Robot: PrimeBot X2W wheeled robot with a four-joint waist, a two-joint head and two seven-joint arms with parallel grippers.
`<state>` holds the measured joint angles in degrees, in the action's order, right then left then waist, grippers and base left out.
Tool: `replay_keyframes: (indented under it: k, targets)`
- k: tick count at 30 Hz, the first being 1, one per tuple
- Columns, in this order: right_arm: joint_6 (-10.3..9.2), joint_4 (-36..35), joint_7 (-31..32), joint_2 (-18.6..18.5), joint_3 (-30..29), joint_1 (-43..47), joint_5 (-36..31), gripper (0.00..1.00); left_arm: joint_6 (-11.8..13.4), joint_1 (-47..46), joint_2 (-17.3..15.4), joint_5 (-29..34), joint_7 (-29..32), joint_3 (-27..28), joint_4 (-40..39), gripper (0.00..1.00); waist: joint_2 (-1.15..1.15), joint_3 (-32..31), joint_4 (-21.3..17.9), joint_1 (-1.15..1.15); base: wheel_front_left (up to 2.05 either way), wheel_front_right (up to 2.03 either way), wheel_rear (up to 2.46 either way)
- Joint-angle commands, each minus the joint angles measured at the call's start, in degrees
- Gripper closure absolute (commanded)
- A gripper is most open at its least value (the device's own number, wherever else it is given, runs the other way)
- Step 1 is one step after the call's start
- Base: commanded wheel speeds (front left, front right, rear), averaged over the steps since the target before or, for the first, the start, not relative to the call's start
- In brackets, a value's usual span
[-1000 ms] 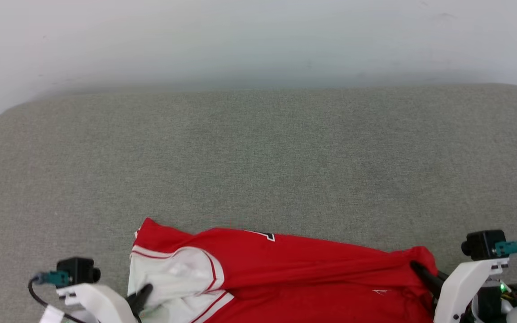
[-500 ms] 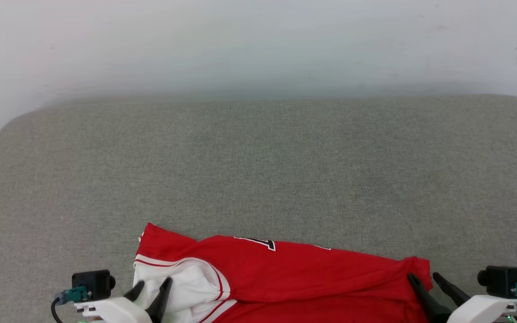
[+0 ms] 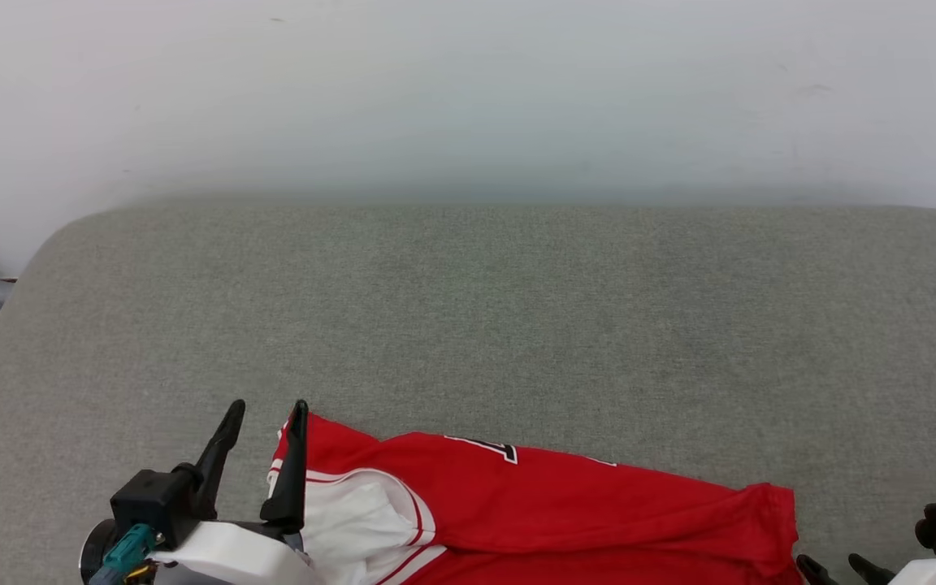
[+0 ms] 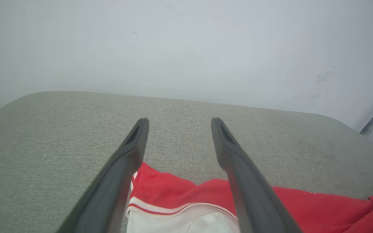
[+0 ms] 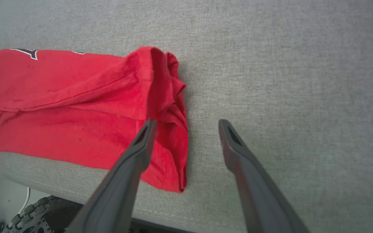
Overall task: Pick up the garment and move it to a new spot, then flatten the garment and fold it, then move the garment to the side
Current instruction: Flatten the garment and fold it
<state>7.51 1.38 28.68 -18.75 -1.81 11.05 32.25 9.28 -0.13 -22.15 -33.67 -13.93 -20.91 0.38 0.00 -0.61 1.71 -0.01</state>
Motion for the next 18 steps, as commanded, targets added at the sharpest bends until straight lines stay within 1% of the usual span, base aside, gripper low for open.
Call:
replay_keyframes:
  k: [1,4,7,12,17,18]
  targets:
    - [-0.04,-0.48,0.73,-0.23,0.16,-0.11,-0.38,0.0,0.59,0.48,0.16,1.07,-0.44,0.33,-0.79,0.0,0.0,0.34,0.5,0.01,0.0,0.0,0.0]
    - [-0.04,-1.38,2.32,-0.14,0.99,-1.5,-0.69,0.0,1.56,0.36,0.42,3.11,-0.97,0.94,-2.93,0.0,0.0,1.46,1.54,0.01,0.0,0.0,0.0]
    - [-0.04,-0.58,3.5,0.14,1.81,-3.21,-0.87,0.0,2.09,0.13,0.84,4.62,-1.09,1.33,-4.27,0.0,0.0,2.87,2.58,0.01,0.0,0.0,0.0]
    - [-0.04,3.01,4.52,0.07,2.97,-5.81,-0.97,0.0,2.29,-0.92,1.68,6.22,-1.25,1.64,-6.02,0.0,0.0,5.66,4.19,0.01,0.0,0.0,0.0]
    - [-0.04,7.92,6.78,1.13,5.54,-6.5,0.94,0.0,2.12,-1.85,2.53,7.34,-1.33,1.96,-6.64,0.0,0.0,7.57,5.06,0.01,0.0,0.0,0.0]
    - [-0.03,8.69,7.44,1.64,6.24,-6.48,1.65,0.16,2.11,-1.95,2.68,7.41,-1.34,2.03,-6.57,0.0,0.0,7.81,5.13,0.01,0.0,0.0,0.0]
